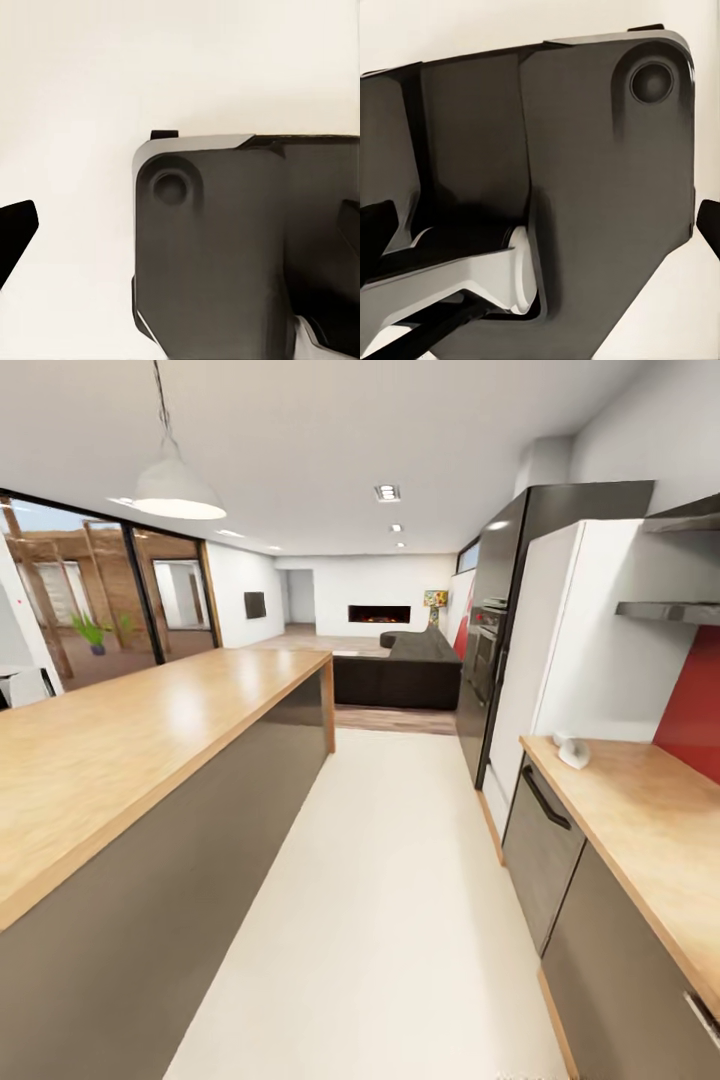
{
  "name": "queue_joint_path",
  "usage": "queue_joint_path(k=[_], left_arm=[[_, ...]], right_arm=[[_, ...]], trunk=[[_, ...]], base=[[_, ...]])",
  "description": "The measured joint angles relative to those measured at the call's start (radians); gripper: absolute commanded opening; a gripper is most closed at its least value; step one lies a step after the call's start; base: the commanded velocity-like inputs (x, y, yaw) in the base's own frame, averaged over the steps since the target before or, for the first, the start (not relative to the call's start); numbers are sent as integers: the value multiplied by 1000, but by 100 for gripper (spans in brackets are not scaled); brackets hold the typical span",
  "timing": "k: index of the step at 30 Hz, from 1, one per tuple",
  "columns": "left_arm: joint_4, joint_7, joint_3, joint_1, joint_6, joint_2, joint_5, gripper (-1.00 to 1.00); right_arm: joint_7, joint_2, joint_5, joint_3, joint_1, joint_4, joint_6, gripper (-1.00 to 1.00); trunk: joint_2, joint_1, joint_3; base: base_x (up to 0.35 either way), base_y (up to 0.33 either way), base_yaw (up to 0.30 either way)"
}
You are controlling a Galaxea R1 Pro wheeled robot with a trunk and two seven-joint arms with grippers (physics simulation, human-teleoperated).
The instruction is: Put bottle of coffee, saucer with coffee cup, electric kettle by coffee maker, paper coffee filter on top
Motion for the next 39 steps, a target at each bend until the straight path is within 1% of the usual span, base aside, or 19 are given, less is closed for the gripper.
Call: queue_joint_path(k=[10, 31, 39], left_arm=[[0, 0, 0, -1, 0, 0, 1, 100], [0, 0, 0, -1, 0, 0, 0, 100], [0, 0, 0, -1, 0, 0, 0, 100]], right_arm=[[0, 0, 0, 0, 0, -1, 0, 100], [0, 0, 0, 2, 0, -1, -3, 100], [0, 0, 0, 3, 0, -1, -3, 100]], trunk=[[69, -38, 30], [69, -38, 30], [69, -38, 26]], base=[[0, 0, -282], [0, 0, -282], [0, 0, -280]])
